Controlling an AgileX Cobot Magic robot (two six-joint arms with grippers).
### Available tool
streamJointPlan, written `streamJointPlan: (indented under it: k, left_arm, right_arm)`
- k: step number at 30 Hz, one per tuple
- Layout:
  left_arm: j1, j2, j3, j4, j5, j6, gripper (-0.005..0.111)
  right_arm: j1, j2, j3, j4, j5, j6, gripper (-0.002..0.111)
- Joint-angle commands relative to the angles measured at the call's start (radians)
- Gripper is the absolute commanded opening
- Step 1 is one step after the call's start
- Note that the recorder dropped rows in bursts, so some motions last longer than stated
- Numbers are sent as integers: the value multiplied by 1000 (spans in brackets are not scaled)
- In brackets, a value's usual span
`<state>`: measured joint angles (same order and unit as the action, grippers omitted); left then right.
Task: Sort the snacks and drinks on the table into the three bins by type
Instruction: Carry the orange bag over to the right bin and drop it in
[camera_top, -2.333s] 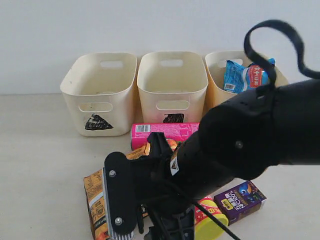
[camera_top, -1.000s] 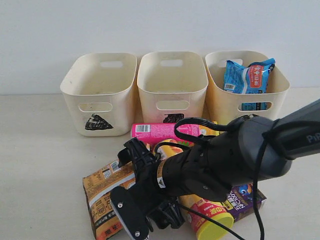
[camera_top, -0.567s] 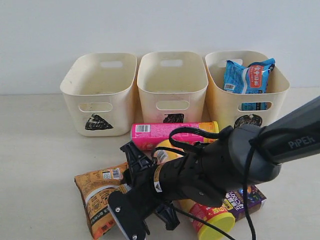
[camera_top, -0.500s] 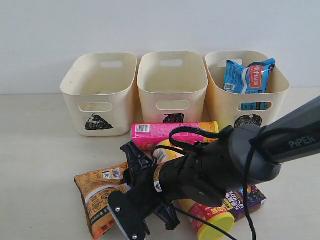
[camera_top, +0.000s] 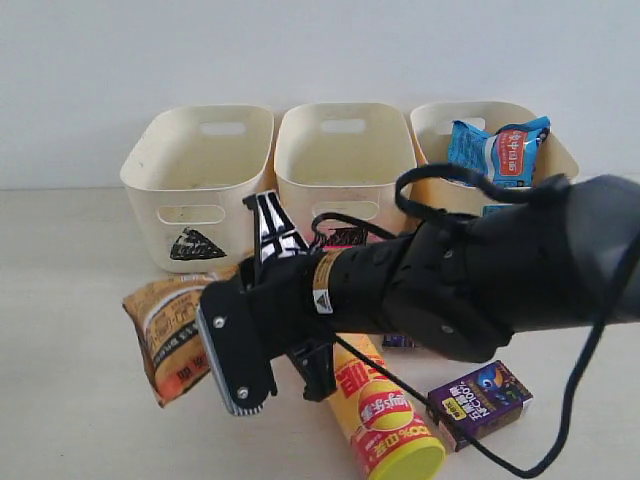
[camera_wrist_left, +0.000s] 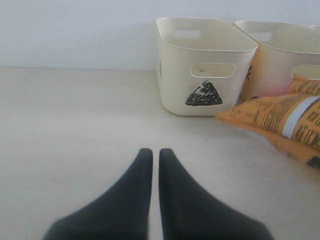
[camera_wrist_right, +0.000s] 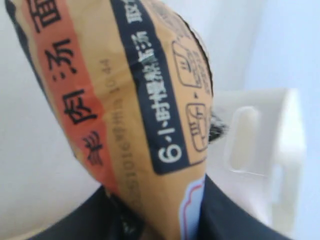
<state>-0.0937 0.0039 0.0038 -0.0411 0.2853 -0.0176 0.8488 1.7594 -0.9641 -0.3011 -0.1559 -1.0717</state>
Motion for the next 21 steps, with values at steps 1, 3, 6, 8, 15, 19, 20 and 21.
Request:
streamJointPlan:
  k: [1, 3, 6, 8, 15, 19, 20, 21]
  left_arm:
    - [2, -4, -4, 3, -7, -8, 4]
    - [2, -4, -4, 3, -7, -8, 4]
    - [2, -4, -4, 3, -7, -8, 4]
    - [2, -4, -4, 3, -7, -8, 4]
    - [2, -4, -4, 3, -7, -8, 4]
    - [2, -4, -4, 3, -7, -8, 4]
    - [2, -4, -4, 3, -7, -8, 4]
    - [2, -4, -4, 3, -7, -8, 4]
  right_arm:
    - [-2, -94, 11, 12, -8, 61, 0]
    - [-2, -138, 10, 44, 24, 72, 0]
    - [-6, -200, 10, 69, 68, 76, 0]
    - [-22, -239, 10, 76, 77, 109, 0]
    - [-179, -307, 10, 82, 123, 227, 0]
    - [-321, -300, -15, 82, 112, 385, 0]
    - [-358, -294, -30, 82, 112, 443, 0]
    - [-395, -285, -47, 82, 115, 499, 0]
